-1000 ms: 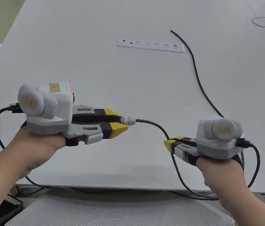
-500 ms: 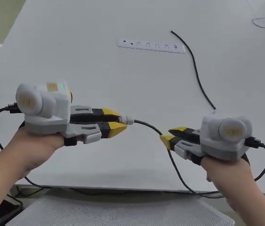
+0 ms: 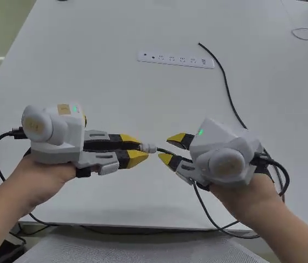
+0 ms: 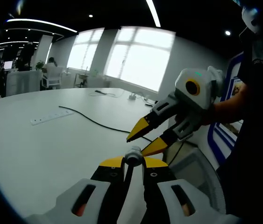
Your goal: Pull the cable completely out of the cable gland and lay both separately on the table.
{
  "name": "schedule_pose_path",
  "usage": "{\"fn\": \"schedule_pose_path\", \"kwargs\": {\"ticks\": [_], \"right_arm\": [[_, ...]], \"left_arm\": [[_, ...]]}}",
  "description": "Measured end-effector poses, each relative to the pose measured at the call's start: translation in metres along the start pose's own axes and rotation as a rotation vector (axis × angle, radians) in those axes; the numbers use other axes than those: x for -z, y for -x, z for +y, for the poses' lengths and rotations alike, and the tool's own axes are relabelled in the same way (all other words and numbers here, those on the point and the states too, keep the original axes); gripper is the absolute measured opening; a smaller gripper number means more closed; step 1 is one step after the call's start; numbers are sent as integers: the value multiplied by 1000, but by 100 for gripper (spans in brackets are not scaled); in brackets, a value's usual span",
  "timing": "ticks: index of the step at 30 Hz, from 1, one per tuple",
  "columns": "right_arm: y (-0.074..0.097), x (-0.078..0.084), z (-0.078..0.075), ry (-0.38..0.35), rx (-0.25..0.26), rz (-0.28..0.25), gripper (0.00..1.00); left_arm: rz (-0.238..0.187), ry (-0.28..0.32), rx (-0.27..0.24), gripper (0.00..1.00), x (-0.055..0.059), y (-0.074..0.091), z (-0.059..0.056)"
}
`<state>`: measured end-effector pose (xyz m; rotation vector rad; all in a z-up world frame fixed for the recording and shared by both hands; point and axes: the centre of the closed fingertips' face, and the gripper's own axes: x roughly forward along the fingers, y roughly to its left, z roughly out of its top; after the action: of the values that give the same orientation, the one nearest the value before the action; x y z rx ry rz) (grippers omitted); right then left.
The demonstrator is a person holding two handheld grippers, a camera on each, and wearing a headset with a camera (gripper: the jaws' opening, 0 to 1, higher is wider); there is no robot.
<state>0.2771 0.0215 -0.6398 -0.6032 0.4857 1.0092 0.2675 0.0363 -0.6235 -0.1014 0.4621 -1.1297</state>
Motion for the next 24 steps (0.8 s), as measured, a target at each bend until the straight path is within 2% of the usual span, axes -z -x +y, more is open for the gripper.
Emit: {"fn": "schedule_pose_path", "kwargs": {"ticks": [4, 6, 13, 17, 24], "right_arm": [[-3, -2, 4, 14, -14, -6, 9], [-4, -2, 5, 15, -20, -6, 3], [-5, 3, 7, -27, -31, -3, 1], [-5, 4, 7, -26, -23, -5, 0], [-5, 10, -1, -118, -4, -8, 0]], "left_arm": [[2, -1, 5, 15, 0, -1, -1], [6, -5, 6, 15, 1, -2, -1], [15, -10, 10, 15, 3, -3, -1], [14, -11, 10, 15, 4, -4, -1], [5, -10, 7, 15, 1, -4, 2]]}}
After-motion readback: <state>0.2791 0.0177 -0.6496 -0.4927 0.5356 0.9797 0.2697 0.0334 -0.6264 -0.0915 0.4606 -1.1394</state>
